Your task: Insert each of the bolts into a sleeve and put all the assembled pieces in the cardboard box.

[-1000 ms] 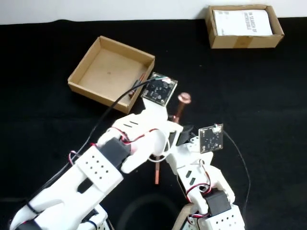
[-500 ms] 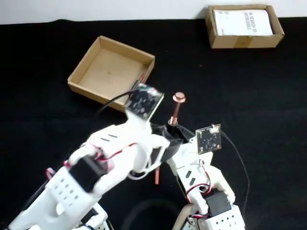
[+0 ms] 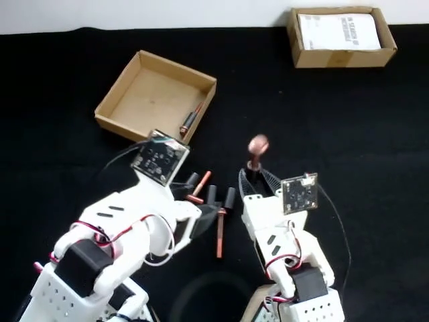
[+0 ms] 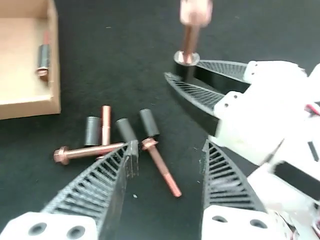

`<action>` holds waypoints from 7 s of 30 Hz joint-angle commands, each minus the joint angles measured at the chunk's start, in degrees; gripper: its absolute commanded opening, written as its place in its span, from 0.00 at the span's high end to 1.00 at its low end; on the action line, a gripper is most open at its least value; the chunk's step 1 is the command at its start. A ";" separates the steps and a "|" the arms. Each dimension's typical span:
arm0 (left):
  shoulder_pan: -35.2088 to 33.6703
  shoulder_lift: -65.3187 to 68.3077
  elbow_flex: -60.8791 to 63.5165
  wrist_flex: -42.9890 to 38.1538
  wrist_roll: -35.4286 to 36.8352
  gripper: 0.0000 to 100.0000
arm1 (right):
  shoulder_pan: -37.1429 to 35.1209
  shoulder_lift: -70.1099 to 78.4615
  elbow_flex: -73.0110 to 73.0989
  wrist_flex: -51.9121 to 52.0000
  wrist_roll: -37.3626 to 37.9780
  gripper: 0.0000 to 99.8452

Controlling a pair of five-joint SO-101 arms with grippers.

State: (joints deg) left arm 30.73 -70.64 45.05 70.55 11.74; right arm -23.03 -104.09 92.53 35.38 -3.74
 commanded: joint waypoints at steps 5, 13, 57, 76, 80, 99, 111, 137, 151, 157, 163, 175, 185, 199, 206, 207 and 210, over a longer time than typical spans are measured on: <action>-4.79 -2.95 -0.22 0.18 -0.26 0.79 | 2.15 -0.40 -2.86 1.19 0.44 0.99; -9.80 -8.04 6.11 0.35 -0.18 0.79 | 1.98 1.89 -4.79 1.27 0.18 0.99; -53.41 -33.01 52.09 -22.77 9.76 0.99 | -14.55 162.86 -157.05 10.95 53.98 0.99; -52.70 -33.01 52.09 -22.51 9.76 0.99 | -19.47 173.23 -194.59 46.20 46.15 0.88; -52.70 -33.01 52.09 -22.51 9.76 0.99 | -18.95 165.58 -193.89 58.59 39.38 0.88; -53.14 -32.92 52.09 -22.42 9.76 0.99 | -17.80 126.20 -135.87 65.80 24.97 0.88; -53.05 -32.92 52.09 -22.42 9.76 0.99 | -16.57 109.76 -100.00 57.01 -1.23 0.88; -53.05 -32.92 52.09 -22.42 9.76 0.99 | -8.66 109.76 -78.64 37.23 -0.88 0.88; -53.14 -33.01 52.09 -22.42 9.76 0.99 | -8.84 109.85 -67.91 25.89 -1.05 0.88; -53.14 -33.01 52.09 -22.42 9.76 0.99 | -8.84 109.85 -62.20 18.15 -0.70 0.89; -53.14 -33.01 52.09 -22.42 9.76 0.99 | -7.52 108.88 -62.73 18.42 -0.70 1.00; -51.38 -32.48 52.09 -18.64 10.02 0.99 | -4.09 82.51 -77.67 32.57 -0.70 0.99; -38.90 -32.48 44.97 -6.15 4.92 0.99 | -3.74 64.13 -74.51 51.47 -1.05 0.99; -12.44 6.11 9.01 8.09 0.44 0.99 | 26.42 22.11 -19.30 25.10 0.18 0.99; 0.92 28.26 -0.57 9.14 7.30 0.99 | 35.30 7.34 -1.27 14.29 3.69 0.99; 2.68 30.64 -1.01 9.05 9.32 0.99 | 36.00 5.58 0.84 13.93 3.69 0.99; 7.69 38.02 -1.63 5.89 13.01 0.99 | 37.49 0.57 7.08 14.11 3.69 0.99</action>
State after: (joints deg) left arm 33.71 -38.73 45.85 79.08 21.58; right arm 12.57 -98.90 95.16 50.77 -0.57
